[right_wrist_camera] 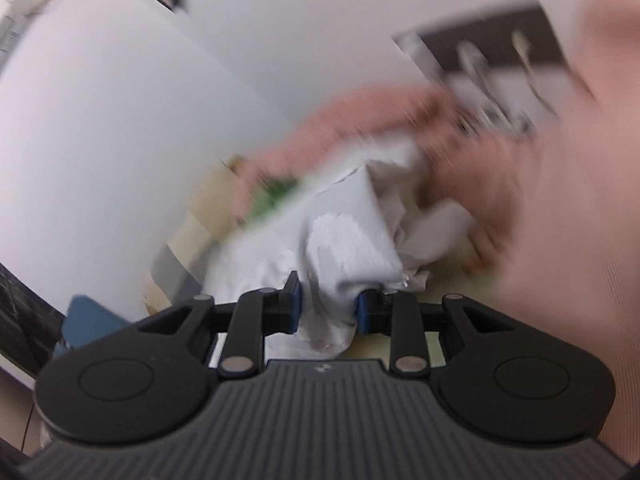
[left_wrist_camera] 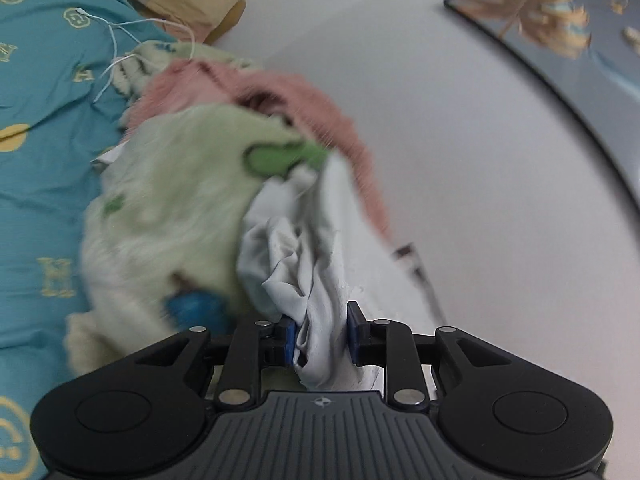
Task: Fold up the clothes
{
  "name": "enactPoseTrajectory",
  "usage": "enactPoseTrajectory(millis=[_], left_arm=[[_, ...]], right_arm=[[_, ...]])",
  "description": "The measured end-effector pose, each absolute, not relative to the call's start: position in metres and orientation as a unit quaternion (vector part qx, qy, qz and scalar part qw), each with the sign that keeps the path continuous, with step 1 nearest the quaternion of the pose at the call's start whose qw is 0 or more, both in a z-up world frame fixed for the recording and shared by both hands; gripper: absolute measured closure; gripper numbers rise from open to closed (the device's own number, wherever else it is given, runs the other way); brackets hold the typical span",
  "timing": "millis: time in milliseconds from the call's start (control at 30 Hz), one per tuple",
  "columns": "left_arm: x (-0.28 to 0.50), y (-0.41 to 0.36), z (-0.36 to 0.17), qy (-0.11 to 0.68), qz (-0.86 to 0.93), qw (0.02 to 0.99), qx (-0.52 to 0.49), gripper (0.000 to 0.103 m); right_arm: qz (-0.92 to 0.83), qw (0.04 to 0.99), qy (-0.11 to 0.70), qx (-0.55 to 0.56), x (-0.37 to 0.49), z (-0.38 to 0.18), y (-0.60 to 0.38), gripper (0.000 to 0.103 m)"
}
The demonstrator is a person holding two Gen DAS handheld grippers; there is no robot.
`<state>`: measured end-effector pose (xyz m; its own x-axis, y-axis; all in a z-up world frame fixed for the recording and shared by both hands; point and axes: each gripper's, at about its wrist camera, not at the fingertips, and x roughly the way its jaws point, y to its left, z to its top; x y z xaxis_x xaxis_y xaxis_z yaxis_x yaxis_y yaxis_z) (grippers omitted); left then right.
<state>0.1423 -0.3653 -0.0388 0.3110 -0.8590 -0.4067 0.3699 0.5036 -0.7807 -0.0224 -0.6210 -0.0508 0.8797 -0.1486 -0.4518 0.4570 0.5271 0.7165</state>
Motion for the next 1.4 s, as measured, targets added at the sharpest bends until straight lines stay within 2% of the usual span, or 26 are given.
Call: enactPoseTrajectory(millis=[167, 200, 267, 300, 333, 367, 400, 433, 500, 533, 567, 667, 800, 1000, 1400], left_arm=[[0.132, -0.363, -0.039, 0.407, -0.399, 0.79, -0.225, 0.07], [0.128, -0.364, -0.034, 0.4, -0.393, 0.802, -0.206, 0.062], [0.114, -0.367, -0.016, 0.373, -0.374, 0.836, -0.149, 0.053], [0.107, -0.368, -0.008, 0.36, -0.364, 0.85, -0.121, 0.045], [0.098, -0.367, 0.001, 0.353, -0.356, 0.86, -0.1, 0.032], [0.092, -0.364, 0.008, 0.348, -0.351, 0.865, -0.088, 0.026], [0.086, -0.361, 0.014, 0.341, -0.351, 0.868, -0.082, 0.02], [0.08, -0.356, 0.021, 0.334, -0.355, 0.87, -0.078, 0.018], [0.066, -0.346, 0.035, 0.321, -0.354, 0.876, -0.068, 0.009], [0.058, -0.34, 0.044, 0.314, -0.352, 0.88, -0.063, 0.004], [0.049, -0.334, 0.052, 0.303, -0.35, 0.885, -0.061, 0.002], [0.021, -0.314, 0.079, 0.274, -0.333, 0.901, -0.049, 0.0], [-0.021, -0.285, 0.115, 0.241, -0.322, 0.915, -0.036, 0.0], [-0.086, -0.233, 0.153, 0.197, -0.322, 0.925, -0.034, 0.0], [-0.189, -0.167, 0.16, 0.129, -0.312, 0.941, 0.008, 0.0]], right_arm=[[-0.185, 0.868, 0.172, 0.427, -0.029, -0.07, -0.607, 0.074], [-0.187, 0.872, 0.172, 0.419, -0.029, -0.072, -0.604, 0.074], [-0.187, 0.865, 0.182, 0.428, -0.027, -0.069, -0.607, 0.073], [-0.187, 0.862, 0.187, 0.433, -0.027, -0.067, -0.608, 0.071], [-0.191, 0.866, 0.191, 0.421, -0.031, -0.06, -0.603, 0.071], [-0.194, 0.87, 0.194, 0.41, -0.036, -0.053, -0.598, 0.069], [-0.198, 0.874, 0.198, 0.398, -0.041, -0.046, -0.594, 0.066], [-0.201, 0.877, 0.202, 0.386, -0.045, -0.039, -0.589, 0.063], [-0.208, 0.884, 0.209, 0.362, -0.055, -0.025, -0.579, 0.04], [-0.211, 0.887, 0.213, 0.35, -0.06, -0.018, -0.574, 0.034], [-0.214, 0.89, 0.217, 0.338, -0.064, -0.011, -0.569, 0.026], [-0.216, 0.907, 0.21, 0.294, -0.082, 0.014, -0.549, 0.019], [-0.209, 0.93, 0.19, 0.237, -0.107, 0.049, -0.518, 0.02], [-0.191, 0.947, 0.169, 0.198, -0.132, 0.059, -0.472, 0.019], [-0.152, 0.973, 0.125, 0.117, -0.184, 0.078, -0.381, 0.02]])
